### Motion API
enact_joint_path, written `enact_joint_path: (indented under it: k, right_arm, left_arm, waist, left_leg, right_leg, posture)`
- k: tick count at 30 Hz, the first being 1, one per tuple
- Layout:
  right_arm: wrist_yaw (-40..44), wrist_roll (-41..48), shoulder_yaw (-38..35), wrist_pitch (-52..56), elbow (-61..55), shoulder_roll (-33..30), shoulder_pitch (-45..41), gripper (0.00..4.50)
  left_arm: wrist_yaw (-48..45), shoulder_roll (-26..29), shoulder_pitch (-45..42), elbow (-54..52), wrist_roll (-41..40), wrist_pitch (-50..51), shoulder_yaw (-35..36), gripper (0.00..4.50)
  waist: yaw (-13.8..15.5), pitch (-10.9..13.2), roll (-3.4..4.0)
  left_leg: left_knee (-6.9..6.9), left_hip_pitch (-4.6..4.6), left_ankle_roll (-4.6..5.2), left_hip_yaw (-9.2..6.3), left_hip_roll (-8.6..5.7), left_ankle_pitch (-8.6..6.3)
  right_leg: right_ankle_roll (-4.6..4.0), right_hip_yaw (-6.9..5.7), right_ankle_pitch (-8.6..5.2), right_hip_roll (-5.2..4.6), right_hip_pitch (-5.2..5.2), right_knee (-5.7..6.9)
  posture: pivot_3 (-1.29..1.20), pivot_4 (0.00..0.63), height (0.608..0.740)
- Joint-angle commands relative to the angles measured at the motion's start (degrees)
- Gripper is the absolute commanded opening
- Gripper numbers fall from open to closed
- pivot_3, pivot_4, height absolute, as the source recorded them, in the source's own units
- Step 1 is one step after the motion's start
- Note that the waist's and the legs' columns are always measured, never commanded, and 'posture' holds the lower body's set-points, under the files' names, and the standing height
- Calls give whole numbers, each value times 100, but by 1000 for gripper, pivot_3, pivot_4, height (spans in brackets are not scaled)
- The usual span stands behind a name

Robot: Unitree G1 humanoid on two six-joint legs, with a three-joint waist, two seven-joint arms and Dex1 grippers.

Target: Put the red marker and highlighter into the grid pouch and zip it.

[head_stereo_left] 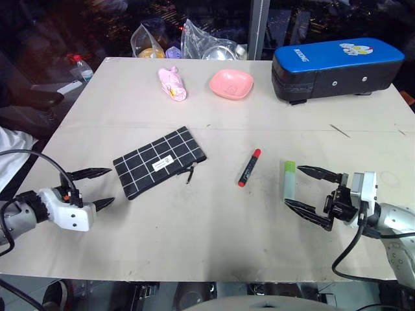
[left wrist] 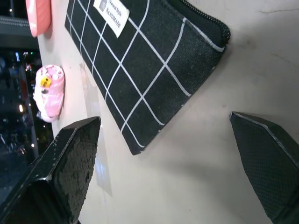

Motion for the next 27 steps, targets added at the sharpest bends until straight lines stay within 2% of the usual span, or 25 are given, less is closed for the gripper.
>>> enact_joint_path:
  k: [1,9,18,22,27]
  right_arm:
    - [-42,42,-165,-73,-96,-29,25,4421]
    - [-87,7,-176,-78,-108,-37,59,4421]
    - [-170,14,-203,-45,-152,-66,58,4421]
    - [-215,-18,-180,-63,-129,-54,19,4421]
    - [-258,-37,-136,-67,-104,-37,-43,4421]
  left_arm:
    - [112,-207,-215,-117,228,28,-231,4500]
    - [251,-752,-740,-160,449,19,-590,4500]
    - [542,-1167,-1013,-297,466,330,-680,4500]
    - [579,-1488,-1018,-426,85,570,-569,4500]
    - [773,-1701,-975,-865,57,912,-452,4500]
  waist:
    - [54,-4,7]
    - [245,-36,60]
    - [233,-40,58]
    - [237,-40,58]
    - [206,-41,56]
  left_leg:
    - [1,0,0,4,-1,0]
    - [11,2,1,26,-12,1]
    - [14,2,1,17,-16,1]
    - [17,2,1,14,-14,2]
    - [33,-2,1,8,-7,1]
  right_leg:
    - [0,0,0,0,0,0]
    - [0,3,0,-7,2,2]
    - [2,2,1,-3,8,5]
    - [2,1,1,-3,8,8]
    - [2,2,1,6,8,12]
  posture:
    - [0,150,740]
    - [0,150,740]
    - [0,150,740]
    - [0,150,740]
    - [0,150,740]
